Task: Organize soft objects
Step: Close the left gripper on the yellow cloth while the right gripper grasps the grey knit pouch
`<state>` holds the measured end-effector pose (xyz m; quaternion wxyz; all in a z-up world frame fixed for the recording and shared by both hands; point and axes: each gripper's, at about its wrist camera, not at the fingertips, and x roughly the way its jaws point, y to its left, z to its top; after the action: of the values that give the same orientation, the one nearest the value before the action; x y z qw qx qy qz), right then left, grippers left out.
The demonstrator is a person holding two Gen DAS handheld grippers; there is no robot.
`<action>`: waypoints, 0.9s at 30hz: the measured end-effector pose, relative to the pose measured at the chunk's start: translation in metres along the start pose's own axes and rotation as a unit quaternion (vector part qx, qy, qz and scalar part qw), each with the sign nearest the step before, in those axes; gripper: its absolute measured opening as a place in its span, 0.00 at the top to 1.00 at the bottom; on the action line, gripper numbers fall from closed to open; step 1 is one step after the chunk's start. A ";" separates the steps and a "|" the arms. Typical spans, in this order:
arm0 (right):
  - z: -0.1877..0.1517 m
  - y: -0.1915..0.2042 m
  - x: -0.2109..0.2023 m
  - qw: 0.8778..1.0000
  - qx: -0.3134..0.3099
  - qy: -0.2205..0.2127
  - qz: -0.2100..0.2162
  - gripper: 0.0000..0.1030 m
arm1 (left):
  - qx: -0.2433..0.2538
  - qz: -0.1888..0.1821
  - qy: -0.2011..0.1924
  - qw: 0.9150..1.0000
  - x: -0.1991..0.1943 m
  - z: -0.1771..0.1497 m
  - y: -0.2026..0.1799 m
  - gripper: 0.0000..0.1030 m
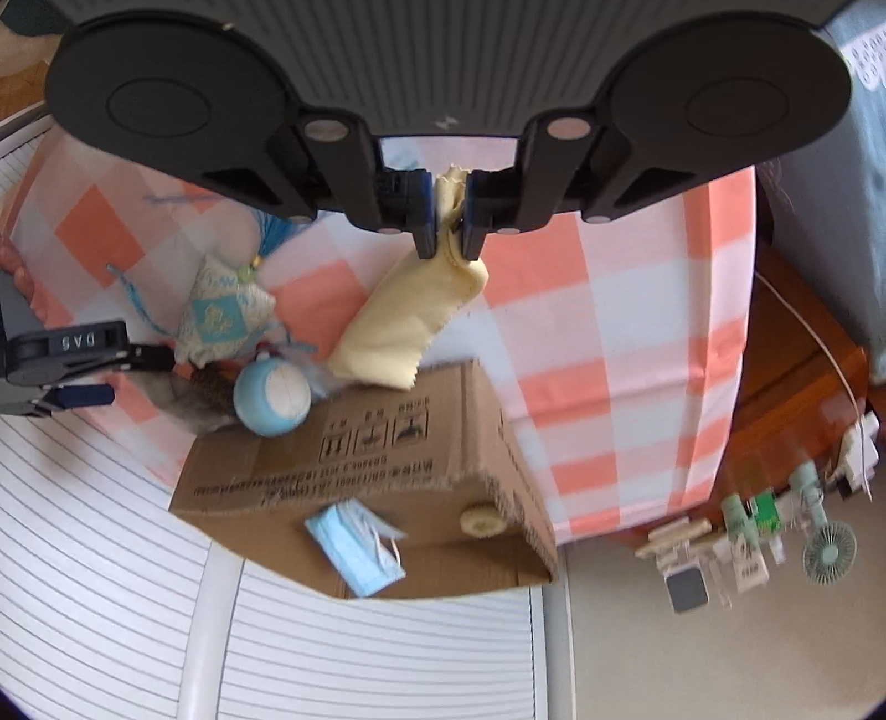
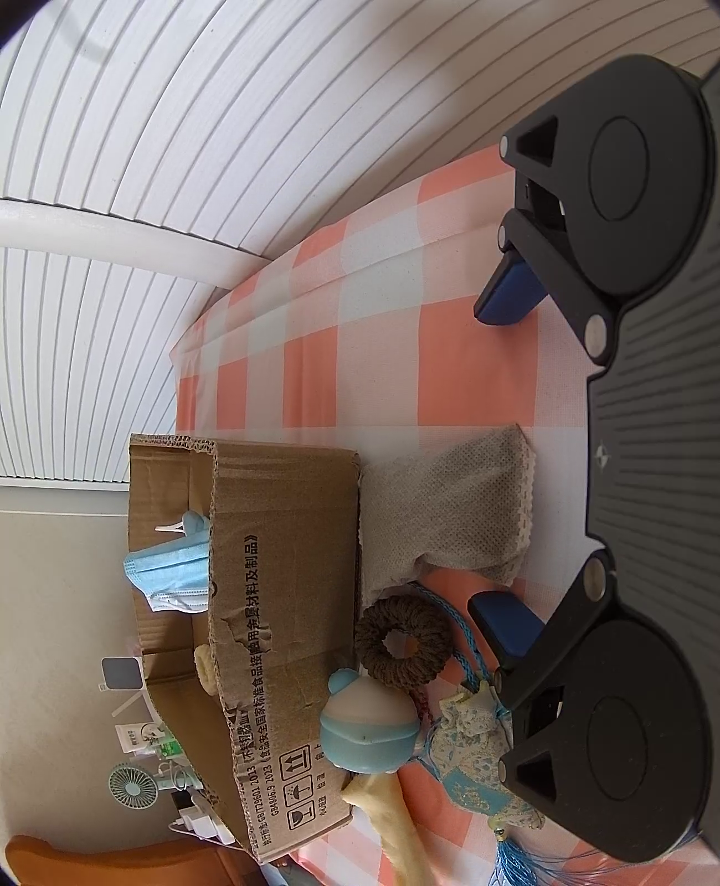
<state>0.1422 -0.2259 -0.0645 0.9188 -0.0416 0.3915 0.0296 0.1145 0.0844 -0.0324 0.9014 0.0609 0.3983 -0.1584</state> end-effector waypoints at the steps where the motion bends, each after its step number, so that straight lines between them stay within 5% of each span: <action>1: 0.000 0.000 0.000 1.000 0.000 0.000 0.000 0.00 | 0.001 -0.004 -0.006 1.000 0.000 0.006 0.000 0.93; 10: 0.000 0.001 0.000 1.000 -0.001 0.001 0.001 0.00 | 0.026 -0.025 -0.017 0.999 0.026 0.038 -0.013 0.92; 13: -0.001 0.001 -0.001 1.000 -0.002 0.002 0.001 0.00 | 0.028 -0.034 -0.004 0.999 0.034 0.038 -0.017 0.74; 15: -0.001 0.000 -0.001 1.000 -0.003 0.003 0.002 0.00 | 0.034 -0.041 0.002 0.999 0.037 0.035 -0.019 0.48; 17: -0.001 0.000 -0.002 1.000 -0.003 0.003 0.002 0.00 | 0.039 -0.037 0.009 0.999 0.040 0.031 -0.020 0.34; 24: 0.000 0.001 -0.001 1.000 -0.003 0.003 0.001 0.00 | 0.035 -0.039 0.027 0.998 0.051 0.022 -0.013 0.43; 27: 0.000 0.001 -0.001 1.000 -0.003 0.003 0.002 0.00 | 0.032 -0.044 0.021 0.998 0.050 0.024 -0.012 0.81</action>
<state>0.1411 -0.2254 -0.0639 0.9174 -0.0442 0.3942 0.0324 0.1589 0.0554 -0.0528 0.8826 0.0758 0.4142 -0.2089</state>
